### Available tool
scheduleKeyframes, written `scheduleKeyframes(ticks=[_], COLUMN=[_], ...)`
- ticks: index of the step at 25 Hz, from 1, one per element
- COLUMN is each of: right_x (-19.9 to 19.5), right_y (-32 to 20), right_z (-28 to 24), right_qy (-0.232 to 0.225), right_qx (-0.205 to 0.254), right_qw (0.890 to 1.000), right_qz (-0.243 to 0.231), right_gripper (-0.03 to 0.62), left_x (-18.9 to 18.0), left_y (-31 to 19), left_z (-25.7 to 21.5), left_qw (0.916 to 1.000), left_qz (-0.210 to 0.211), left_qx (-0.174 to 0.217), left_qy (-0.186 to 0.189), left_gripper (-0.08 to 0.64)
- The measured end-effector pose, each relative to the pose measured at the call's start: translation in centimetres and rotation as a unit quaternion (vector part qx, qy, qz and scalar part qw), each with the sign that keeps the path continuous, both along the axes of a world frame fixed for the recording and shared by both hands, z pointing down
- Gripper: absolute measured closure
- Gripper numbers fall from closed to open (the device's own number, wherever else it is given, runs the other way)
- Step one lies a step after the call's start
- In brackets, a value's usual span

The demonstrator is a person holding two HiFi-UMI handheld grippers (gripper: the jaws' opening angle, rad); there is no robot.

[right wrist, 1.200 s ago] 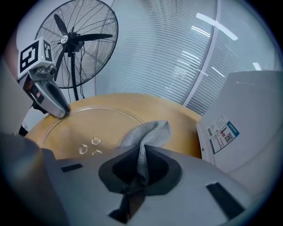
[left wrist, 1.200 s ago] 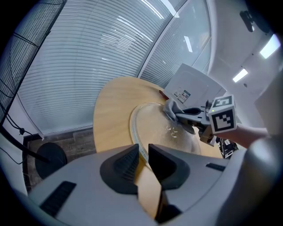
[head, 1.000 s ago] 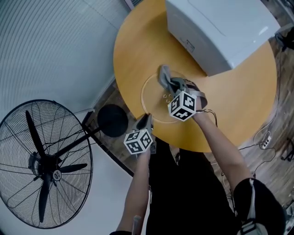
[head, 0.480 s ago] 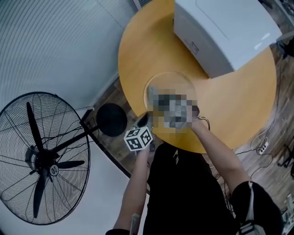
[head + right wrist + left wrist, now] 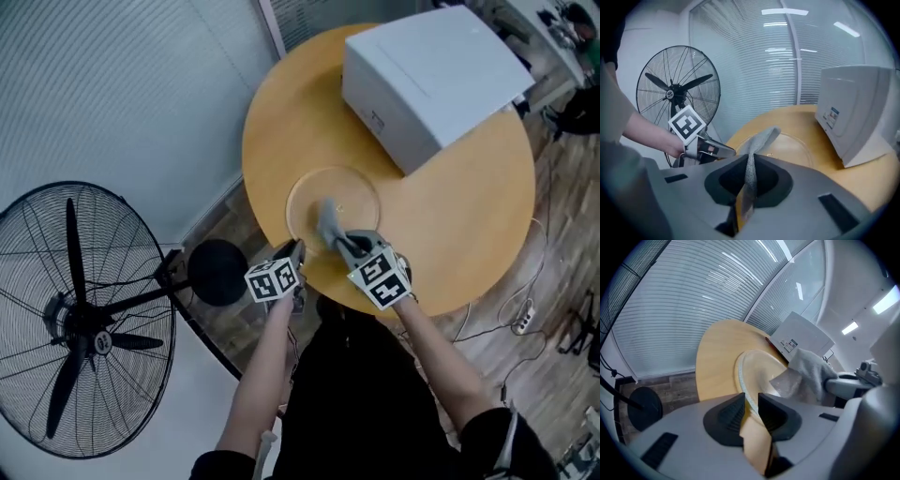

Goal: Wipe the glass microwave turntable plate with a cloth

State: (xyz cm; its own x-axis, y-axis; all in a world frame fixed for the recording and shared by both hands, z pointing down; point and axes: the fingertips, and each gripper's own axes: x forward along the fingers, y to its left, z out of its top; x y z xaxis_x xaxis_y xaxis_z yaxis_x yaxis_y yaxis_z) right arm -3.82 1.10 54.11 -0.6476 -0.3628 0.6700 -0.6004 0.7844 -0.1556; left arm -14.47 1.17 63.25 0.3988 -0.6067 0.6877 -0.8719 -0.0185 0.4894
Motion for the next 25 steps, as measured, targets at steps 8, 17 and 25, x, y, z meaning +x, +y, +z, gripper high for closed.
scheduleKeyframes(ticks=[8,17,25], right_x=[5.0,7.4,7.7], right_y=[3.5,7.4,10.7], right_z=[-6.2,-15.9,-22.0], right_qy=[-0.017,-0.088,-0.134], right_qx=[0.050,0.136,0.204], right_qw=[0.994,0.972,0.954], right_qz=[0.100,0.170,0.174], right_gripper=[0.568,0.568,0.569], left_x=[-0.4,-2.1,-2.9], left_y=[2.2,6.9,10.9], left_z=[-2.9,-16.6,-27.7], left_qw=[0.9977,0.9811,0.9513], left_qz=[0.047,0.026,0.040], left_qx=[0.025,0.190,0.305], left_qy=[-0.043,-0.028,-0.023], left_gripper=[0.489,0.537,0.563])
